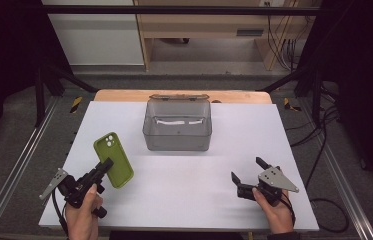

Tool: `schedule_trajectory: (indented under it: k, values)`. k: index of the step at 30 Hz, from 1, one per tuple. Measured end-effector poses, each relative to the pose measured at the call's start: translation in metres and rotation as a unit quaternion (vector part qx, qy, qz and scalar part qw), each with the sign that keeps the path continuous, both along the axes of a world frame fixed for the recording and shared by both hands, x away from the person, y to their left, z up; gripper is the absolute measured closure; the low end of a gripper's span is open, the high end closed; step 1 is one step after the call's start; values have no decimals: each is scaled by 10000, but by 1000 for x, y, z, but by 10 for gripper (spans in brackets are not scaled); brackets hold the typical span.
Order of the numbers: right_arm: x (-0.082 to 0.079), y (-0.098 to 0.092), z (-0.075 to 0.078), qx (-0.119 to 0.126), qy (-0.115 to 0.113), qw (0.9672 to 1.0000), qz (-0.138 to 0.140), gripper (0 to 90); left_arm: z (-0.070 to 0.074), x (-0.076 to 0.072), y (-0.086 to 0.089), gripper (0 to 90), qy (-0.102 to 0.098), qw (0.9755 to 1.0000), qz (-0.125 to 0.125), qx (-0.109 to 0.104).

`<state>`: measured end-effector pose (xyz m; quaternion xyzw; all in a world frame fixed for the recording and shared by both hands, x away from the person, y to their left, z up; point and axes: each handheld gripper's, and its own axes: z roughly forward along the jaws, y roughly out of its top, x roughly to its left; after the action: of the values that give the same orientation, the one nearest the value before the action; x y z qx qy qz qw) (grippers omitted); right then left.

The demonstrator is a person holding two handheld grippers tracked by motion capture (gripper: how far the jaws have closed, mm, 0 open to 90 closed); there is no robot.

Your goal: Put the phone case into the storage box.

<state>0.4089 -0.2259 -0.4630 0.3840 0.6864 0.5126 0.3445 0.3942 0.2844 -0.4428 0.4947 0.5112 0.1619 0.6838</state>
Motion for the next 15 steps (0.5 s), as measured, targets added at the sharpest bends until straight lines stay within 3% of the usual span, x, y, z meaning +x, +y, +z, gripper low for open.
schedule_trajectory:
  k: [5,15]
  values:
    - [-1,0,2,17,-69,10000,-5,36,14,12,-6,777,-10,10000,-39,61]
    - [-2,0,1,43,-61,10000,21,35,49,31,-34,777,-81,9988,-239,416]
